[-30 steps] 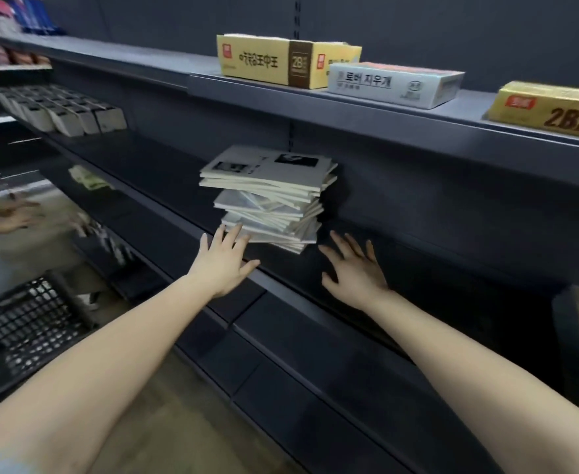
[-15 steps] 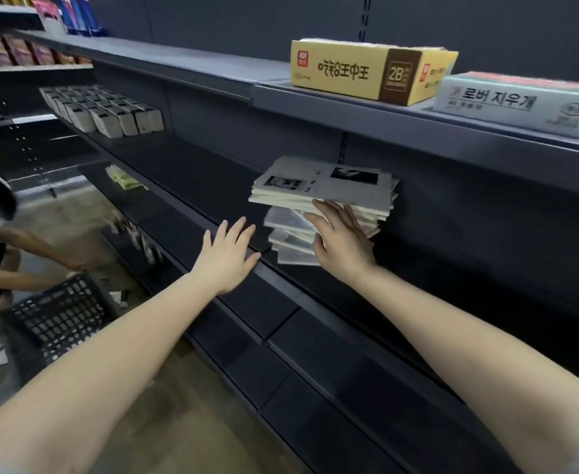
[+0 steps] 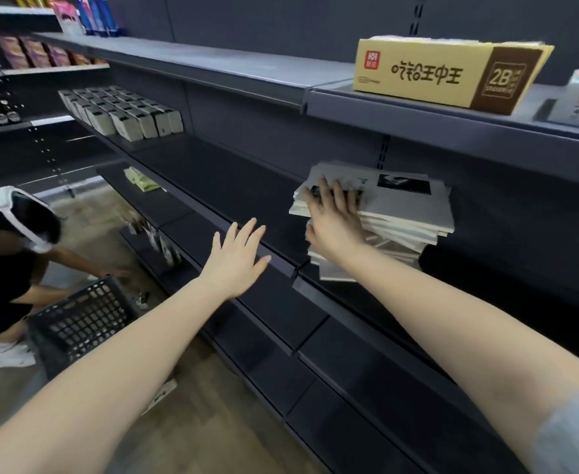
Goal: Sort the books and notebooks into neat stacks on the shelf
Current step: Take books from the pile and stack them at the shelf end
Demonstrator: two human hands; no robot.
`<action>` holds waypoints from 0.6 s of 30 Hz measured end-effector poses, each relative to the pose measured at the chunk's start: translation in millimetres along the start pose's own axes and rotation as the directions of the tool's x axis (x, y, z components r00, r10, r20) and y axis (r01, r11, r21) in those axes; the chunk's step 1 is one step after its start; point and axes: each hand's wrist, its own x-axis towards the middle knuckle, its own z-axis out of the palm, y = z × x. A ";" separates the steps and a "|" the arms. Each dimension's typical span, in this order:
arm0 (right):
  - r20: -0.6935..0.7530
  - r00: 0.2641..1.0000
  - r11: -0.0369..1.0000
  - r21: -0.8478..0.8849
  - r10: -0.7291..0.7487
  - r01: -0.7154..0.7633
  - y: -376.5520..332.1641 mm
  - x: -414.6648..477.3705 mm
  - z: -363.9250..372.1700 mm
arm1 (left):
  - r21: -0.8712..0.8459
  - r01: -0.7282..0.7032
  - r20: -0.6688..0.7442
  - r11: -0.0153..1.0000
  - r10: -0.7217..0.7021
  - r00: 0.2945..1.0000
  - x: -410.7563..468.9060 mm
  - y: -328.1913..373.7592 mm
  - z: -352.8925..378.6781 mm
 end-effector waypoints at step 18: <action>-0.057 0.998 0.984 -0.178 -0.021 0.010 -2.0 -17.1 -15.5 | -0.200 -0.182 -0.129 0.963 0.158 0.979 48.4 6.5 -10.8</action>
